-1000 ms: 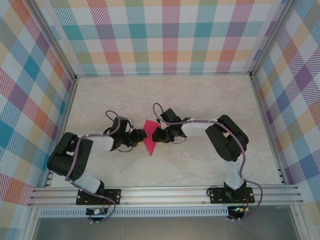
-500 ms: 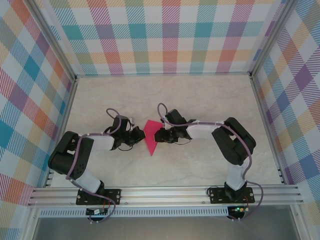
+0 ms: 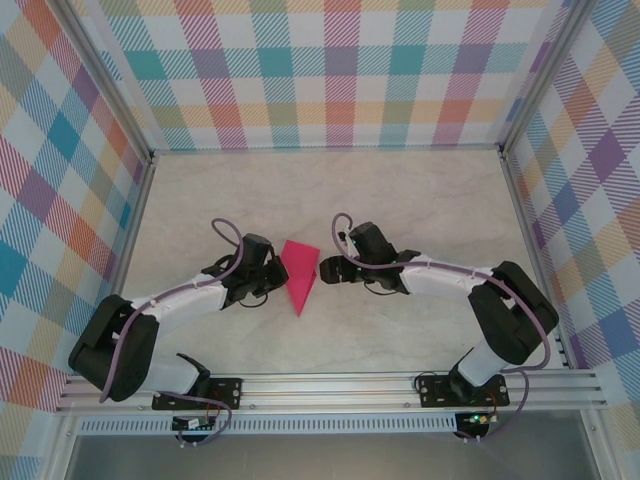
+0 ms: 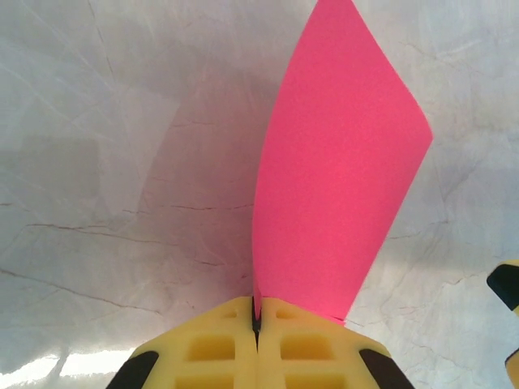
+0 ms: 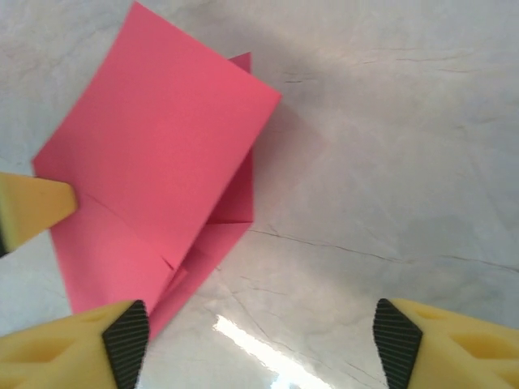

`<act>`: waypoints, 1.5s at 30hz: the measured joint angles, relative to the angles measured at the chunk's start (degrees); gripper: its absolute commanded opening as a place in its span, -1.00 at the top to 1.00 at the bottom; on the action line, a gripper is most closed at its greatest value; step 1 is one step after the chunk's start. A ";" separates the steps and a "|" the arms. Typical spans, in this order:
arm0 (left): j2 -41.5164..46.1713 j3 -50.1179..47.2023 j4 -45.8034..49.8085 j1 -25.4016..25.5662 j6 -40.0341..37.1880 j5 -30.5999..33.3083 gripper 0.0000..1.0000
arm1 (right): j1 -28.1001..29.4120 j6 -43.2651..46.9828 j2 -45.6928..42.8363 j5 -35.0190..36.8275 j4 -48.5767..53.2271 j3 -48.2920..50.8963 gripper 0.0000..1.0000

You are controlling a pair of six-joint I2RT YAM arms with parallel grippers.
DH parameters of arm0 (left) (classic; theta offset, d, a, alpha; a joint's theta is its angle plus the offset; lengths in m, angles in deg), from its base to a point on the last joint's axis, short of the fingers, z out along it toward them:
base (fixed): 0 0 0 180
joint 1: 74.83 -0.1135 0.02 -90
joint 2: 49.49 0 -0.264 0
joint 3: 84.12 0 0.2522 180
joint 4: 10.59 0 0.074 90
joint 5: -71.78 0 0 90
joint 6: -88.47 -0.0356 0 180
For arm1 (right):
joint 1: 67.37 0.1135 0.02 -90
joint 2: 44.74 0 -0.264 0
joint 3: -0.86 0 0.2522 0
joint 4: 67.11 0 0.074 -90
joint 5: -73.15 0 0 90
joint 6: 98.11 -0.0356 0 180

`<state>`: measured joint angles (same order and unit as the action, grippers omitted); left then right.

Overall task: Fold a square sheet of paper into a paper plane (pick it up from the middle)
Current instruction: Fold the wing for the fifth time at the center of the table.

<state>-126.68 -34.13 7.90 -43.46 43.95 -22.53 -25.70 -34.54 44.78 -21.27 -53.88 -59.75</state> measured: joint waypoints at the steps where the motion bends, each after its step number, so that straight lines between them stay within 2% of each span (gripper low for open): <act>1: 0.52 0.28 0.66 0.66 0.68 1.40 1.00 | 0.00 0.63 -0.79 0.74 -0.33 0.70 -0.81; 5: 1.18 0.90 1.79 2.75 4.15 5.95 0.99 | 0.42 3.26 -2.99 2.56 -2.12 2.45 -1.00; 19: 1.68 5.40 5.31 10.08 13.57 19.30 0.98 | 3.02 10.93 -9.44 7.67 -12.41 10.58 -0.98; 27: -2.89 7.10 7.67 11.82 17.20 22.58 0.98 | 4.68 18.58 -8.57 5.25 -20.59 13.29 -0.83; 32: -5.18 7.17 10.16 11.89 18.80 22.88 0.98 | 7.10 24.24 -4.11 2.54 -26.73 13.60 -0.72; 37: -6.29 8.87 13.20 11.89 19.56 22.88 0.98 | 8.83 28.74 1.51 -0.33 -31.67 14.19 -0.53; 45: -7.17 9.84 14.25 11.85 20.33 21.68 0.98 | 11.21 33.44 7.21 -1.81 -37.92 14.19 -0.28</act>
<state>-133.85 -24.30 22.16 -31.61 64.27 -0.85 -14.49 -1.10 51.99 -23.09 -91.81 -45.56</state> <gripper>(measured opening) 0.049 0.674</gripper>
